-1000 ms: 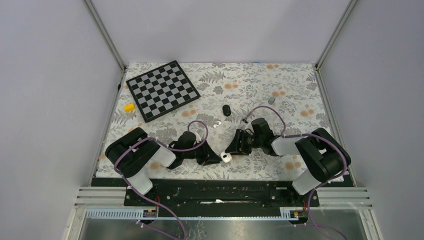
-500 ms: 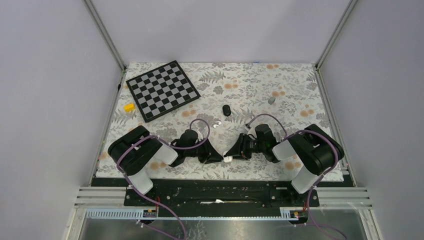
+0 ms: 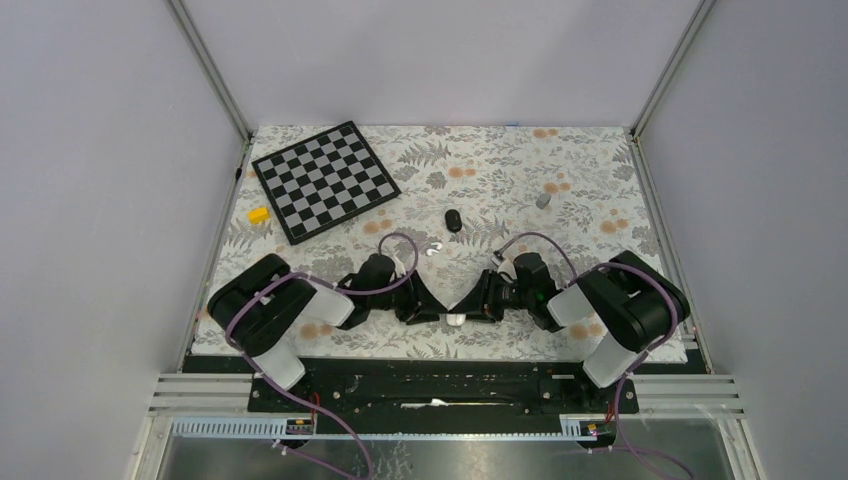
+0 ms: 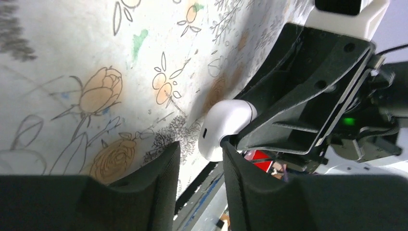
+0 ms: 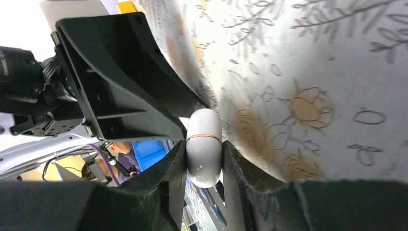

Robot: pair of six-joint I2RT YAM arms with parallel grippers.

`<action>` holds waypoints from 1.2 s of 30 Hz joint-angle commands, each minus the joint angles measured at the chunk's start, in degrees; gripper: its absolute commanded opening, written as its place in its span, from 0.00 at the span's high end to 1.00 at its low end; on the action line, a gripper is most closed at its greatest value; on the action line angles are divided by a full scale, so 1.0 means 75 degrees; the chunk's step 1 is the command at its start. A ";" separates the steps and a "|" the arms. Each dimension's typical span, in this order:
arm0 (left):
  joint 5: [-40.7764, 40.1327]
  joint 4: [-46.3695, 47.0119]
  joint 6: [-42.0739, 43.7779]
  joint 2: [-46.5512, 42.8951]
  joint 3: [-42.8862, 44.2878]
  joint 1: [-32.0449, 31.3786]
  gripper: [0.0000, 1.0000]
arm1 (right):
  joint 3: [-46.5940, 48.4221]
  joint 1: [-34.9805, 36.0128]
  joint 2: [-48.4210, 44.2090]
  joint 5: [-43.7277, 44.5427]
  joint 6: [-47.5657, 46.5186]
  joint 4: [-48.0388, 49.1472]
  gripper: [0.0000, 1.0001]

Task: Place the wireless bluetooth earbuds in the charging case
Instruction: Pick up the charging case at the center of the board.

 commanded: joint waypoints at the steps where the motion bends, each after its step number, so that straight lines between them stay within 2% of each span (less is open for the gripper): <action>1: -0.0178 -0.1002 0.0800 -0.1187 0.0024 0.0450 0.49 | 0.0016 0.0064 -0.0635 -0.0161 0.0089 0.0537 1.00; 3: -0.0307 -0.2033 0.1360 -0.1794 0.0259 0.0572 0.37 | 0.0082 0.0054 -0.0757 -0.0249 0.0088 0.0610 1.00; 7: -0.0503 -0.3609 0.2343 -0.2750 0.0903 0.0596 0.29 | 0.0281 0.0018 -0.1062 -0.0416 0.0111 0.0764 1.00; 11: -0.0650 -0.4019 0.2871 -0.3533 0.1118 0.0642 0.14 | 0.0526 -0.0057 -0.1441 -0.0569 0.0273 0.1152 1.00; 13: -0.0788 -0.3766 0.2898 -0.4013 0.0937 0.0643 0.10 | 0.0627 -0.0115 -0.1618 -0.0620 0.0403 0.1354 1.00; 16: -0.0993 -0.3799 0.3053 -0.4662 0.0810 0.0798 0.09 | 0.0797 -0.0146 -0.1801 -0.0703 0.0569 0.1532 1.00; 18: -0.0652 -0.3797 0.2958 -0.4840 0.0834 0.1046 0.10 | 0.0852 -0.0147 -0.1883 -0.0693 0.0744 0.1747 1.00; 23: 0.0778 -0.1345 0.1847 -0.4694 0.0176 0.1194 0.12 | 0.0824 -0.0147 -0.1758 -0.0675 0.1557 0.3044 1.00; 28: 0.1382 0.0019 0.1257 -0.4164 0.0051 0.1194 0.21 | 0.0752 -0.0147 -0.1253 -0.0689 0.2738 0.4839 1.00; 36: 0.1702 0.0407 0.1206 -0.4029 0.0323 0.1194 0.28 | 0.0740 -0.0147 -0.0900 -0.0717 0.3265 0.5646 1.00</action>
